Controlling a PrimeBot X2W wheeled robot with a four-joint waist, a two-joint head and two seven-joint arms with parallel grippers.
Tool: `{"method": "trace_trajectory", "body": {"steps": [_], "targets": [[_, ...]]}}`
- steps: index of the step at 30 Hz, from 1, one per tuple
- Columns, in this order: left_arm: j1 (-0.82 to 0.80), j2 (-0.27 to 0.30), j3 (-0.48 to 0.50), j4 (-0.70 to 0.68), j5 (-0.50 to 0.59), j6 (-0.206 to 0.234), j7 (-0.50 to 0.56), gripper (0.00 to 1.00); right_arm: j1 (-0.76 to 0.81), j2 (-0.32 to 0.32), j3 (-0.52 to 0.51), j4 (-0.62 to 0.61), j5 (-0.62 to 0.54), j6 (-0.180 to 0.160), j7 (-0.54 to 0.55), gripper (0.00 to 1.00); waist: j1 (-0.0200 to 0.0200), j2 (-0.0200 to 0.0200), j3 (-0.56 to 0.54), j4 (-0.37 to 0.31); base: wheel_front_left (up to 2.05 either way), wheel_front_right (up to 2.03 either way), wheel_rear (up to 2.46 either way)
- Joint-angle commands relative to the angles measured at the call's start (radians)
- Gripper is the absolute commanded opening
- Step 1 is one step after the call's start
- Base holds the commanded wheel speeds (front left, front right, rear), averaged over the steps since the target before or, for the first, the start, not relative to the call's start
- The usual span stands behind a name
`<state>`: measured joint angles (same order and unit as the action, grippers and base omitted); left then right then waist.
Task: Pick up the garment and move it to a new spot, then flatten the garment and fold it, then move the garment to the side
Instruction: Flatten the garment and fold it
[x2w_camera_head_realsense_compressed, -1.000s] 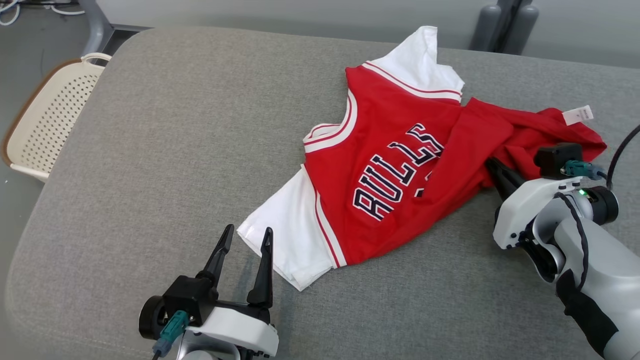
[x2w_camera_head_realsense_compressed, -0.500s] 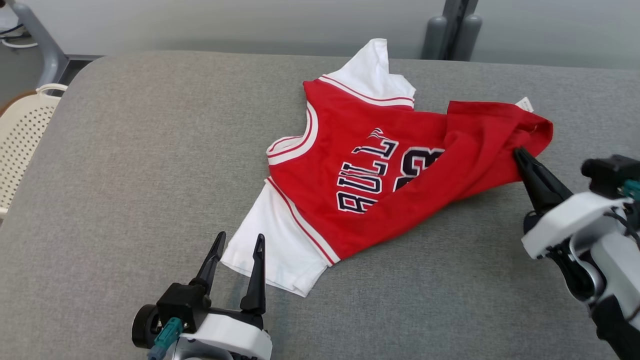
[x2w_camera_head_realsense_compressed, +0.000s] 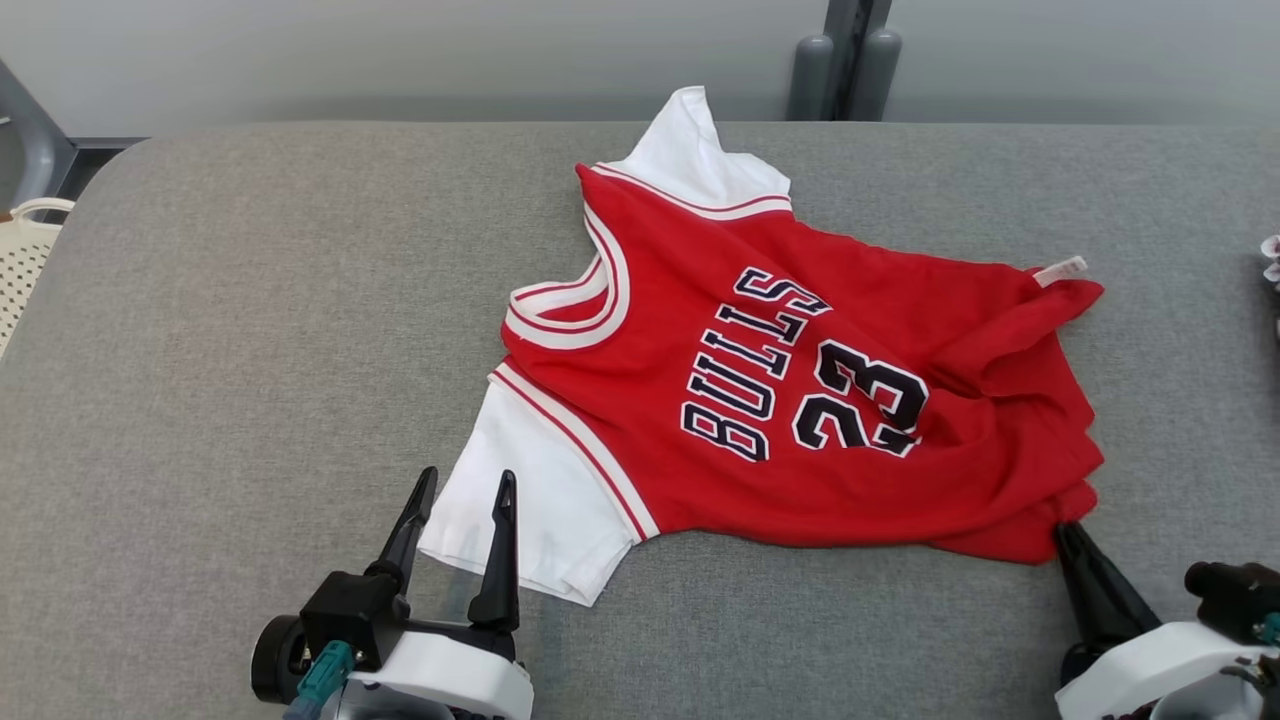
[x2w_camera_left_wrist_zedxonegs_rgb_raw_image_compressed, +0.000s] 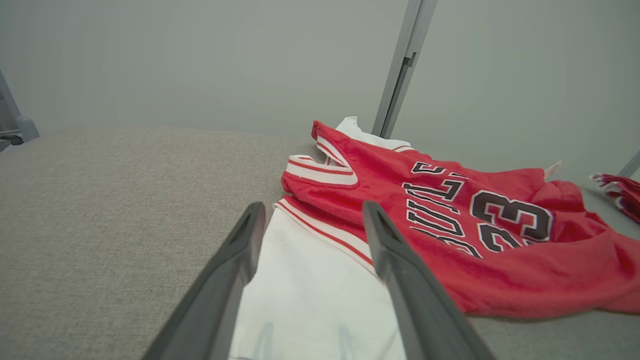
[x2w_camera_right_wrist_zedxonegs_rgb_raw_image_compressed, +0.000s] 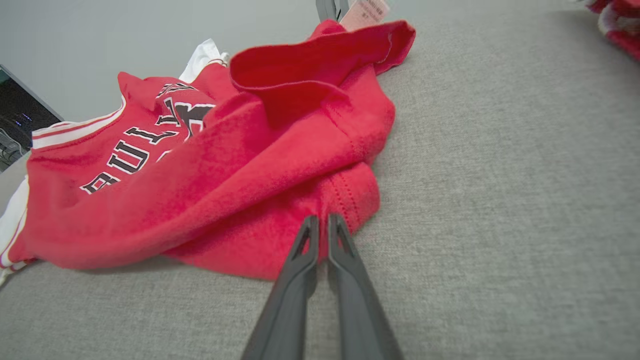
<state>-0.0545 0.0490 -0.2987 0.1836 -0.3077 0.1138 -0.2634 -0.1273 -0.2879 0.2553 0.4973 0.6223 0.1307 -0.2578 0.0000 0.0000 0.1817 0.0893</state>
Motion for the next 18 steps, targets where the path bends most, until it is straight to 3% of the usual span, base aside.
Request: {"method": "trace_trajectory", "body": {"steps": [1, 2, 10, 18], "targets": [[-0.005, 0.003, 0.005, -0.001, 0.009, -0.005, -0.001, 1.00, 0.005, -0.010, -0.019, -0.016, -0.011, 0.000, 0.008, 0.96, 0.0000, 0.0000, -0.001, -0.006, 0.00, 0.00, 0.00], [-0.006, 0.003, 0.004, 0.000, 0.009, -0.005, -0.001, 1.00, 0.011, -0.008, -0.033, -0.029, -0.021, 0.000, 0.012, 1.00, 0.0000, 0.0000, -0.003, -0.008, 0.00, 0.00, 0.00], [-0.007, 0.004, -0.003, 0.007, 0.009, -0.007, -0.001, 1.00, 0.040, -0.026, -0.158, -0.185, -0.078, 0.000, 0.104, 1.00, 0.0000, 0.0000, -0.011, 0.003, 0.00, 0.00, 0.00], [-0.025, 0.004, -0.013, 0.009, 0.006, -0.009, -0.001, 1.00, -0.040, -0.007, -0.194, -0.131, -0.100, 0.000, 0.224, 1.00, 0.0000, 0.0000, 0.007, 0.043, 0.00, 0.00, 0.00]]}}
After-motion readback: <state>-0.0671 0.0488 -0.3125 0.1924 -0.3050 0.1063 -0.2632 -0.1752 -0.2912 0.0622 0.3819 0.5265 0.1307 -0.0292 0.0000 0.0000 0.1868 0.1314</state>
